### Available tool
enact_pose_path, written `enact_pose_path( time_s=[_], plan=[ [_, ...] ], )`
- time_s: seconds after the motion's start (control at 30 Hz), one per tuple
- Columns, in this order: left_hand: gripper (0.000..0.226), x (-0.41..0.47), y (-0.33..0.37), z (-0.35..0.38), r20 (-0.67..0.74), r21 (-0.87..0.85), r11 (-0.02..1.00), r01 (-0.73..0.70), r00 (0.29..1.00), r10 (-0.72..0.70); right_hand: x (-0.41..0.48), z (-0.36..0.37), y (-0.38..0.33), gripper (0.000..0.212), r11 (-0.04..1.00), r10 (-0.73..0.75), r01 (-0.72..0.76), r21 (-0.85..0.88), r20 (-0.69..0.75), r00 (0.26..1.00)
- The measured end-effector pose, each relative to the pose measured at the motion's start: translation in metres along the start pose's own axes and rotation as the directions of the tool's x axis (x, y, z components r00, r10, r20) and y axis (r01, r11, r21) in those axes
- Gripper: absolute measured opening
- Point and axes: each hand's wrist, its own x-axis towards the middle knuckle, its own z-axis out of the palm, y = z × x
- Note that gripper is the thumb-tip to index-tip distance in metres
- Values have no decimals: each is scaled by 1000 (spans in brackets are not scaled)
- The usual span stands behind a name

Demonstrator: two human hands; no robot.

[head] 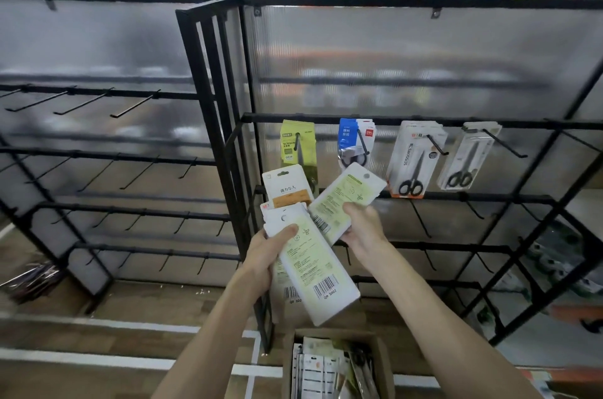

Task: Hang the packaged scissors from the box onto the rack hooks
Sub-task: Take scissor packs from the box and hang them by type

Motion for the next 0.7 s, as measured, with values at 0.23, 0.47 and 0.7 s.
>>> enact_pose_path(
  time_s=[0.23, 0.47, 0.7],
  plan=[
    [30, -11, -18, 4, -44, -37, 999, -33, 999, 31, -8, -19, -13, 5, 981, -192, 180, -71, -240, 952],
    [29, -16, -27, 21, -102, 68, 989, -134, 985, 141, -26, -31, -13, 13, 721, -467, 427, -546, 72, 881],
    [31, -20, -18, 30, -62, 85, 972, -220, 972, 226, -26, -17, 4, 33, 839, -134, 190, -510, 145, 980]
  ],
)
